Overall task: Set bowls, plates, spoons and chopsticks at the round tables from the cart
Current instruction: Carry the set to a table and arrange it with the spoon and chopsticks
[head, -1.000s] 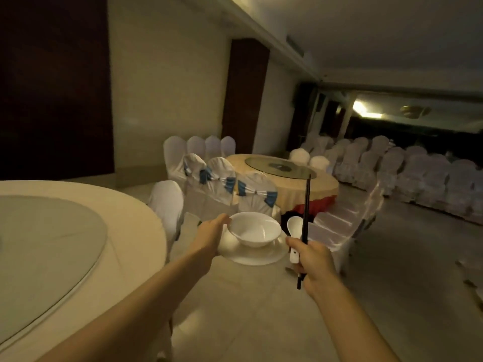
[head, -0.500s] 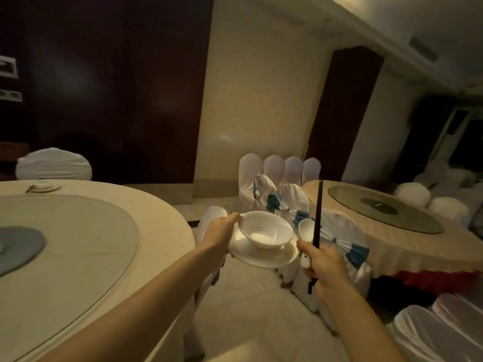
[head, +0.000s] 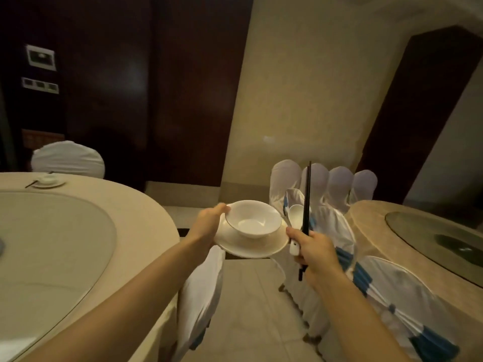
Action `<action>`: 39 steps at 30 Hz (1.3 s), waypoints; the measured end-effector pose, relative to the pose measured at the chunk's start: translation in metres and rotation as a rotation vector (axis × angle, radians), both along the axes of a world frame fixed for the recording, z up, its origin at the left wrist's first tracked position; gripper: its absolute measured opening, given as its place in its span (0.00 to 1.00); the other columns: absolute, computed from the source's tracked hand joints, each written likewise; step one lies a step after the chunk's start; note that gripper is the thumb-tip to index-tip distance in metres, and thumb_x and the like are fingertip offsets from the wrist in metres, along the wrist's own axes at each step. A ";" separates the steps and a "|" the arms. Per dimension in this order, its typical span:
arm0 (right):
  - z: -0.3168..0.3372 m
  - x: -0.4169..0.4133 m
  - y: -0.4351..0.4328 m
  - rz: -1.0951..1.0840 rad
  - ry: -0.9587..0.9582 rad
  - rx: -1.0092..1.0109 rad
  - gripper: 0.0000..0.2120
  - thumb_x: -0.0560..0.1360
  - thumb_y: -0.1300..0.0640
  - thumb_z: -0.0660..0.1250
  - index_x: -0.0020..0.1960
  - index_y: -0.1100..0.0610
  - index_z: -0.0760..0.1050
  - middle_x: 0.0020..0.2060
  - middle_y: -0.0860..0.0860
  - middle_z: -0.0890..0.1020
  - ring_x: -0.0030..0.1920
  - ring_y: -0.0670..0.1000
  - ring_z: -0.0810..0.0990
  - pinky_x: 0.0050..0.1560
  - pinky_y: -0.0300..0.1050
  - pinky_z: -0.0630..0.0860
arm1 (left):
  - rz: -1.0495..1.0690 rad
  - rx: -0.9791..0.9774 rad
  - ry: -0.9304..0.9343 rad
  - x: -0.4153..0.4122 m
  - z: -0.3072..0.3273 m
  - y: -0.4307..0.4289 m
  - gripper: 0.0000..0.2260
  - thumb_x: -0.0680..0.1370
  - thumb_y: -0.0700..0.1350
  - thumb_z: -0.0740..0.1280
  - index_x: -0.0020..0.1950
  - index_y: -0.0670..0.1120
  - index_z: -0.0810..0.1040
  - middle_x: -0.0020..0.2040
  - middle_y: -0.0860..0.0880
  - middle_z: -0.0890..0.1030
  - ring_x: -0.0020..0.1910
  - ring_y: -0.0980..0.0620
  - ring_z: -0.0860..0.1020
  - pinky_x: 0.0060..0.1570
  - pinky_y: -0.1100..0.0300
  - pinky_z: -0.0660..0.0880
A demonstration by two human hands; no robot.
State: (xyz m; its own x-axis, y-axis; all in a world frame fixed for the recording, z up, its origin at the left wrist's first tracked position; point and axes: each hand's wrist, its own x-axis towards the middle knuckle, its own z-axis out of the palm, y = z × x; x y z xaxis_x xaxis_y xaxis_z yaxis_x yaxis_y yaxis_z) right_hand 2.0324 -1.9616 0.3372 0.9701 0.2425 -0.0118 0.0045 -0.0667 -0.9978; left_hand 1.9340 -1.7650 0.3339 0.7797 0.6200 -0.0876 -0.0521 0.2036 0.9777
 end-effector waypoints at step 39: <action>-0.159 0.331 0.514 1.524 0.087 -0.256 0.11 0.75 0.55 0.74 0.44 0.63 0.80 0.28 0.51 0.75 0.26 0.47 0.68 0.26 0.38 0.67 | 1.446 -0.250 0.206 0.210 -0.164 0.248 0.18 0.70 0.56 0.67 0.54 0.46 0.78 0.47 0.46 0.79 0.43 0.46 0.77 0.43 0.54 0.71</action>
